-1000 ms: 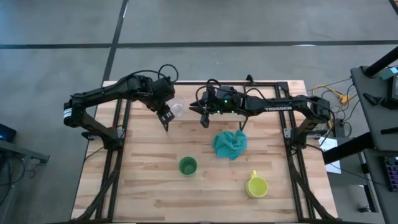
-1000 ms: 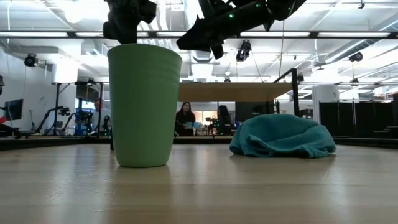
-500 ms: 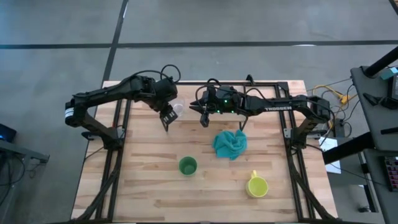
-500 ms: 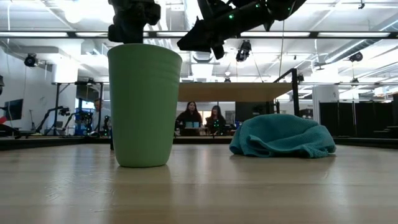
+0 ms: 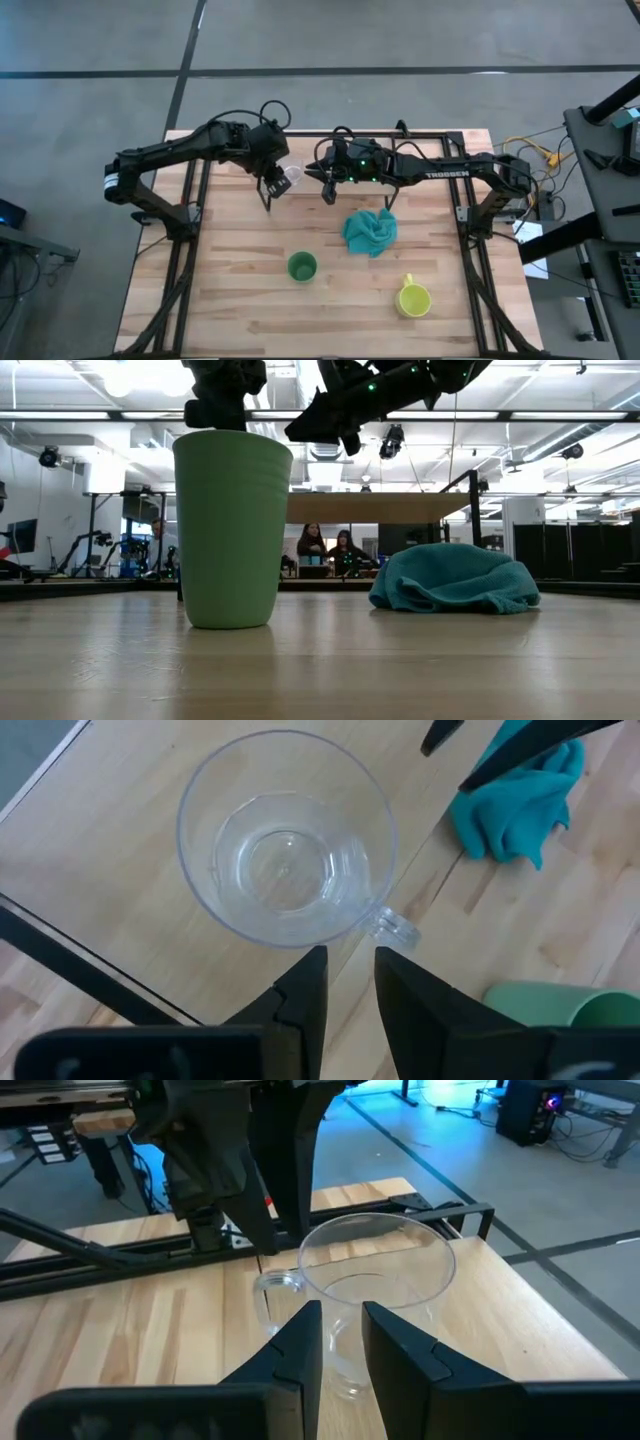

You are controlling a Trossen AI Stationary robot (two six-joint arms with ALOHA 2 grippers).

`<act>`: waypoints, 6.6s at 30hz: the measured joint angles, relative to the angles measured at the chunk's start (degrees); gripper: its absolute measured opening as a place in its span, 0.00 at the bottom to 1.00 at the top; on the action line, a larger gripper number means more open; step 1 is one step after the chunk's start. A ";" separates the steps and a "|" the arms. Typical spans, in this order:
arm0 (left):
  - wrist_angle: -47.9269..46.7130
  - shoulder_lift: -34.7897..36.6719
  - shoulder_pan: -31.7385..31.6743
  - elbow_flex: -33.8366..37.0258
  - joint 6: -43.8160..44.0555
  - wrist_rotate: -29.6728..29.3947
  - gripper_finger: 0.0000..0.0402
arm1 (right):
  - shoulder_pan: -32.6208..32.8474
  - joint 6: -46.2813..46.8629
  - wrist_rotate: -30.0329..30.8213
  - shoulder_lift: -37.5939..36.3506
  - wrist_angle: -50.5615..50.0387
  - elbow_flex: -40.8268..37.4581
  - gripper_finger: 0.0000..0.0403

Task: Stack small to large cups/mugs on shelf
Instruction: Put the transparent cup on the shelf, then put the yellow cup on the shelf

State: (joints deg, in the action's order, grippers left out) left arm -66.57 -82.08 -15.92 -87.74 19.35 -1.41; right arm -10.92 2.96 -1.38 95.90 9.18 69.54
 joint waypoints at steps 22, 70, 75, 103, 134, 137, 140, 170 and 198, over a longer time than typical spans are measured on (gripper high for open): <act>-0.45 1.72 2.58 -1.83 4.30 15.28 0.18 | 1.52 -3.54 -3.21 -10.21 -23.84 0.52 0.17; 9.04 2.51 24.00 -1.90 17.85 -5.57 0.18 | 20.46 16.55 -24.78 -26.75 -83.71 0.31 0.34; 9.00 2.51 24.32 -1.88 17.81 -5.55 0.18 | 22.14 16.55 -25.99 -21.30 -83.85 -0.02 0.38; 8.63 2.58 25.05 -1.88 17.75 -4.53 0.18 | 36.76 46.55 -16.74 -13.64 -68.77 -11.86 0.33; 9.16 7.28 25.24 -1.86 17.25 -3.30 0.18 | 42.66 59.38 -15.46 -9.61 -61.15 -13.75 0.19; 9.12 7.30 25.29 -1.86 17.25 -3.30 0.18 | 42.65 57.81 -15.24 -9.62 -61.11 -13.75 0.15; 9.11 7.30 25.42 -1.86 17.22 -3.26 0.18 | 41.88 56.67 -15.14 -9.64 -60.98 -13.75 0.11; 9.18 8.11 25.29 -1.86 15.97 -3.38 0.18 | 19.34 25.94 18.13 -10.03 -79.84 29.35 0.02; 15.10 8.02 12.10 -1.86 0.72 -13.88 0.18 | 4.01 -1.70 15.37 17.68 -96.04 64.29 0.02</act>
State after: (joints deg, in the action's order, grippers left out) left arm -51.46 -74.06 -3.82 -89.60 20.08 -15.29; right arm -6.90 1.26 14.00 113.58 -86.86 133.83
